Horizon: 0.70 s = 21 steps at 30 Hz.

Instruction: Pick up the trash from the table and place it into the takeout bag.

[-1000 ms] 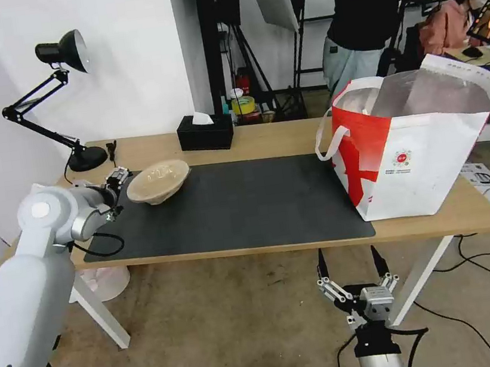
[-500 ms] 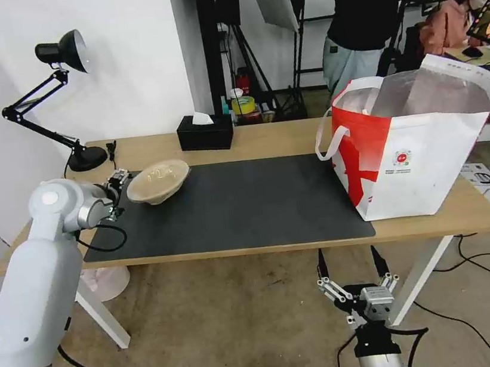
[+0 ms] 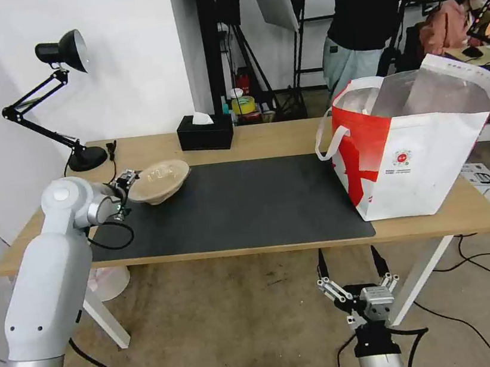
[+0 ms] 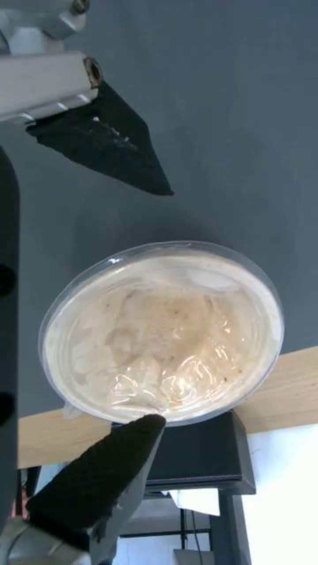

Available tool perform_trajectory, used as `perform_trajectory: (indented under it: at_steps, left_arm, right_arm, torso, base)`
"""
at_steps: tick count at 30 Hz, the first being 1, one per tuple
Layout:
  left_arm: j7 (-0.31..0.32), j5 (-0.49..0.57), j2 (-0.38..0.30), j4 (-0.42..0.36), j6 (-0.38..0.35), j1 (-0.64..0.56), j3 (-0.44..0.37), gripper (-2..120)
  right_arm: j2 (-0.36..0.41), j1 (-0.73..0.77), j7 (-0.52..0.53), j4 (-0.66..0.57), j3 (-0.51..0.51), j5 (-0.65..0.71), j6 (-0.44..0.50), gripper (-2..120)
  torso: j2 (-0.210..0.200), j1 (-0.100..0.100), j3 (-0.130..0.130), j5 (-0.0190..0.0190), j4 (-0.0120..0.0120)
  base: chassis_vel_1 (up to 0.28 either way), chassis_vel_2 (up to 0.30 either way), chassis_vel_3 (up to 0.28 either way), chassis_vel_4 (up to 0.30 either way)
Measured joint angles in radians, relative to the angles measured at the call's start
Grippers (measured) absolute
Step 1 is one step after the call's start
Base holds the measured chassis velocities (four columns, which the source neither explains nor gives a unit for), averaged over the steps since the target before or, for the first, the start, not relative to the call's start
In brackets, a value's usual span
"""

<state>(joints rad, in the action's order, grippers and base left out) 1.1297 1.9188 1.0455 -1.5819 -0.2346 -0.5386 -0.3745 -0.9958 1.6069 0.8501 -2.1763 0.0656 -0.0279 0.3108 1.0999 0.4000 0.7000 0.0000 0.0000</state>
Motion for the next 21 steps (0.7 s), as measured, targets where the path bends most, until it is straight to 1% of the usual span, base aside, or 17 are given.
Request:
perform_trajectory:
  at_steps: [7, 15, 21]
  left_arm:
    - [-0.008, 0.000, 0.016, 0.016, -0.004, 0.017, 0.003, 100]
    - [-0.014, 0.002, 0.027, 0.014, -0.015, 0.024, 0.005, 100]
    - [-0.030, 0.009, 0.036, 0.036, -0.023, 0.034, 0.004, 100]
  right_arm:
    - [0.000, 0.000, 0.000, 0.000, 0.000, 0.000, 0.000, 100]
    - [0.000, 0.000, 0.000, 0.000, 0.000, 0.000, 0.000, 100]
    - [0.000, 0.000, 0.000, 0.000, 0.000, 0.000, 0.000, 100]
  torso:
    - [0.000, 0.000, 0.000, 0.0000, -0.0001]
    - [0.000, 0.000, 0.000, 0.0001, 0.0000]
    - [0.000, 0.000, 0.000, 0.0001, 0.0000]
  base:
    - [0.000, 0.000, 0.000, 0.000]
    - [0.000, 0.000, 0.000, 0.000]
    - [0.000, 0.000, 0.000, 0.000]
